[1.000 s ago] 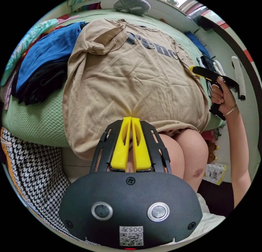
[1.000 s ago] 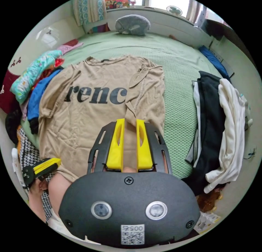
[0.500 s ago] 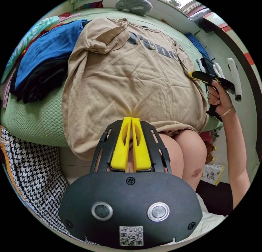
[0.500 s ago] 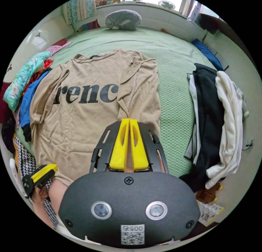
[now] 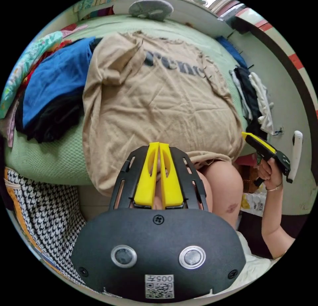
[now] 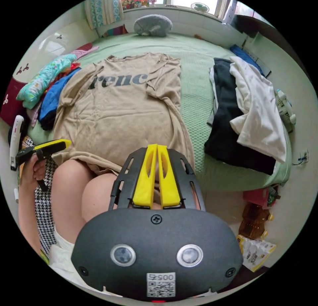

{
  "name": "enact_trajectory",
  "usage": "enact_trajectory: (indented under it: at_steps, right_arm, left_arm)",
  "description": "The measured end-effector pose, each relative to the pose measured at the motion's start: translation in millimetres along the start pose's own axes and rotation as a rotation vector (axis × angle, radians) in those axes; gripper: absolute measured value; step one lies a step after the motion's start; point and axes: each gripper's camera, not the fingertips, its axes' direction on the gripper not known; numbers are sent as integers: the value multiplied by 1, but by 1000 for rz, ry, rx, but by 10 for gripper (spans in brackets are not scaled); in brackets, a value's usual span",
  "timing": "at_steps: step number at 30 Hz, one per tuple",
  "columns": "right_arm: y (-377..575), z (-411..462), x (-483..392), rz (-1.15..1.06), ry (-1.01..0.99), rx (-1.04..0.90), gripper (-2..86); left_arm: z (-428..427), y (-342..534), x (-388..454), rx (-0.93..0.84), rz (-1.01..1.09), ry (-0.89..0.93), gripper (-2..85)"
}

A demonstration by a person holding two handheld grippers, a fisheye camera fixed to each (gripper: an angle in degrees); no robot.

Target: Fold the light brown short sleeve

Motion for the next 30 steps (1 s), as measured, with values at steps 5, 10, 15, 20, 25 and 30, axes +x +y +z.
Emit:
enact_trajectory:
  at_steps: [5, 10, 15, 20, 25, 30]
  right_arm:
    - [-48, -34, 23, -41, -9, 128, 41]
    - [-129, -25, 45, -66, -19, 121, 85]
    - [-201, 9, 69, -15, -57, 61, 88]
    - [-263, 42, 89, 33, -94, 35, 92]
    - [-309, 80, 99, 45, -87, -18, 96]
    - [-327, 99, 97, 55, -128, -49, 90]
  left_arm:
    - [-61, -68, -8, 258, 1, -106, 12]
    - [-65, -167, -23, 235, 22, -121, 85]
    - [-44, -244, -37, 212, 9, -111, 123]
    - [-11, -314, -48, 103, 1, -170, 131]
    - [22, -357, -51, 19, -6, -214, 138]
    - [31, -373, -43, 20, 12, -168, 140]
